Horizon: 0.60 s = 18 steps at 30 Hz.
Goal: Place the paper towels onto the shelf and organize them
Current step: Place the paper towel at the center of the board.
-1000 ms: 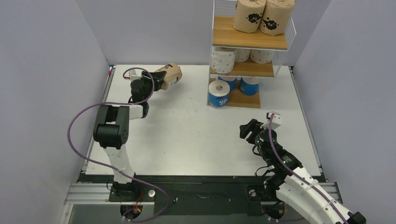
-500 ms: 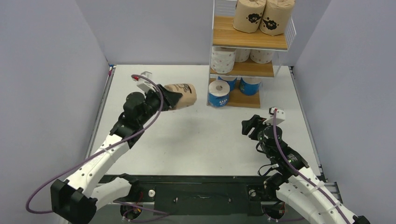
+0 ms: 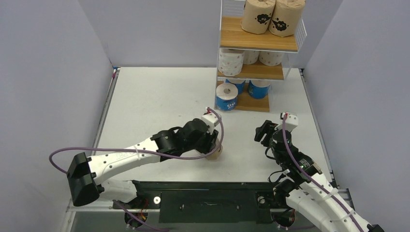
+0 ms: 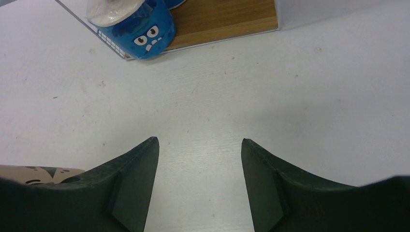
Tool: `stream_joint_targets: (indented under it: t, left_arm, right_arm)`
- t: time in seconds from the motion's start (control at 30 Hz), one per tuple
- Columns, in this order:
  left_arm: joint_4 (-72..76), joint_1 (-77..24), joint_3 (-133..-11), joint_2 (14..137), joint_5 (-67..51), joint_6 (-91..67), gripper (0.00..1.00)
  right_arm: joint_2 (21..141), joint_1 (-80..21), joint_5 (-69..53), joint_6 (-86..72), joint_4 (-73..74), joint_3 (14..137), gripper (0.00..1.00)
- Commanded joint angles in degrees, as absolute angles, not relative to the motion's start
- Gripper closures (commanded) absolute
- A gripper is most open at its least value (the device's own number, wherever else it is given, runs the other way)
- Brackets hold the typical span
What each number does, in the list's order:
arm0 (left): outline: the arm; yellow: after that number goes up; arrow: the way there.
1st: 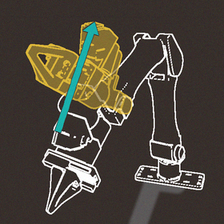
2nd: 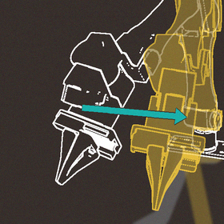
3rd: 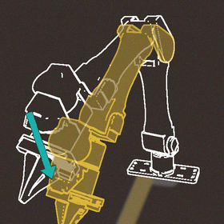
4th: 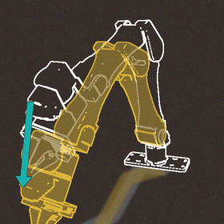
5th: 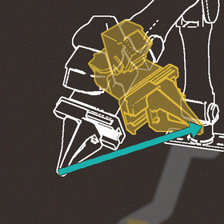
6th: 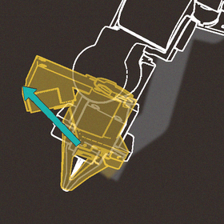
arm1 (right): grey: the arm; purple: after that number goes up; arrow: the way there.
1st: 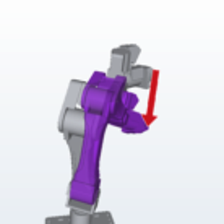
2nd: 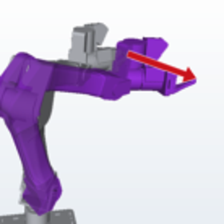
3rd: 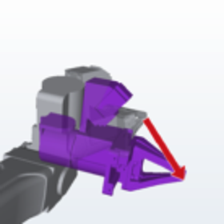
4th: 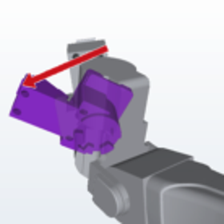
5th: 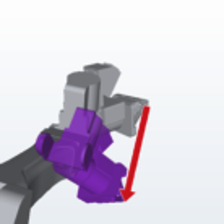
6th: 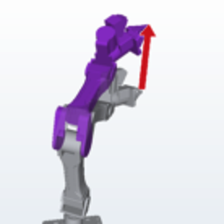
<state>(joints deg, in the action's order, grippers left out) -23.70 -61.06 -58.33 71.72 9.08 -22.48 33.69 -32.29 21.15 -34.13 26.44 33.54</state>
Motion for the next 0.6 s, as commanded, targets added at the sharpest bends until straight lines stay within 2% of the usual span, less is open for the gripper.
stream_joint_targets:
  t: [0.0,0.13,0.3,0.57]
  left_arm:
    - [-23.86,-64.23,-66.28,75.84,15.33,-16.87,0.63]
    - [-24.79,-64.94,-69.79,81.83,14.67,-15.81,0.63]
    - [-24.67,-65.45,-72.13,86.24,13.69,-14.92,0.63]
    - [-24.86,-65.52,-72.80,89.19,15.11,-13.87,0.62]
  right_arm:
    - [31.20,-32.52,25.24,-35.03,28.95,35.40,0.41]
    - [30.98,-32.52,27.19,-35.85,30.33,35.13,0.41]
    - [33.54,-32.52,31.12,-38.40,33.29,36.05,0.32]
    - [38.24,-32.52,31.13,-42.40,35.93,38.09,0.24]
